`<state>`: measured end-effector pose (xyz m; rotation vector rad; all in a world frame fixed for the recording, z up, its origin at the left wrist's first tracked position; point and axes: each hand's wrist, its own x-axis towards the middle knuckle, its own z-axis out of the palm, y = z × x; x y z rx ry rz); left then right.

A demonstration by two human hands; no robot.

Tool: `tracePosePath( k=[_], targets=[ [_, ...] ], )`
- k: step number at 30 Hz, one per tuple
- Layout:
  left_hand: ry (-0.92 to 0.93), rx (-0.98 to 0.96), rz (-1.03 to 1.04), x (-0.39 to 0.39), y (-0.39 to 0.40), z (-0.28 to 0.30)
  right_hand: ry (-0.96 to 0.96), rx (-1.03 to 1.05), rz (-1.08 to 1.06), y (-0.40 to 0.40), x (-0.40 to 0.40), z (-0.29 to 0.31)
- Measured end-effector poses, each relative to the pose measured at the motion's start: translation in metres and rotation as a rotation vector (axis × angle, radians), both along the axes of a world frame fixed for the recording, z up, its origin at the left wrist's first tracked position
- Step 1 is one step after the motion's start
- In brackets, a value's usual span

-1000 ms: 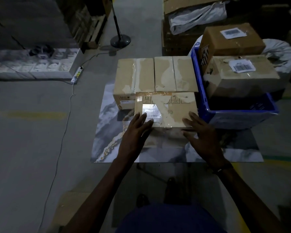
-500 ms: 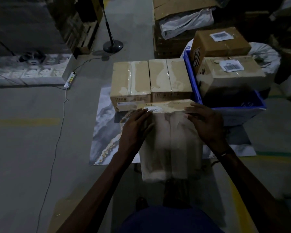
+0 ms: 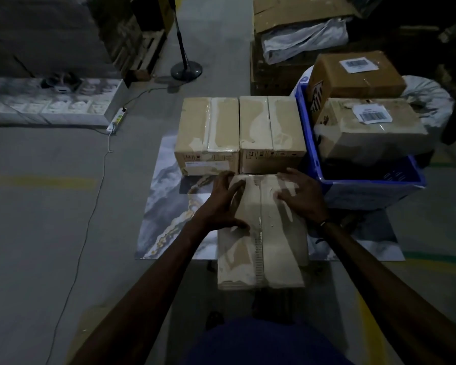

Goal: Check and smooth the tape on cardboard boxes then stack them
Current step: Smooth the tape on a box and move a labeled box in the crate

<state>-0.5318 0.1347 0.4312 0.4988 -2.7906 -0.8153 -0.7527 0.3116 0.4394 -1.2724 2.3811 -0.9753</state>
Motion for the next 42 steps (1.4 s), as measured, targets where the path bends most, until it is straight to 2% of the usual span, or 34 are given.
tracePosePath(
  k=[4,10,15,23,30,34,37,42],
  targets=[
    [-0.071,-0.011,-0.001,-0.012,-0.015,-0.022,-0.041,0.143,0.105,-0.011,-0.005,-0.027],
    [-0.188,-0.001,-0.018,-0.028,-0.036,-0.04,-0.092,0.21,0.175,-0.03,-0.021,-0.054],
    [-0.283,0.017,-0.011,-0.03,-0.031,-0.042,-0.093,0.244,0.152,-0.028,-0.023,-0.067],
    [-0.283,-0.033,0.113,-0.011,0.02,-0.052,0.076,0.342,0.205,-0.002,0.018,-0.054],
    [-0.34,0.032,0.171,-0.017,0.034,-0.047,0.119,0.349,0.177,0.001,0.033,-0.04],
    [-0.26,0.045,0.172,-0.005,0.062,-0.052,0.055,0.366,0.196,0.016,0.05,-0.042],
    [-0.209,0.065,0.165,-0.001,0.074,-0.059,0.104,0.365,0.2,0.022,0.059,-0.048],
    [-0.211,0.095,0.185,0.002,0.083,-0.056,0.085,0.333,0.197,0.028,0.064,-0.051]
  ],
)
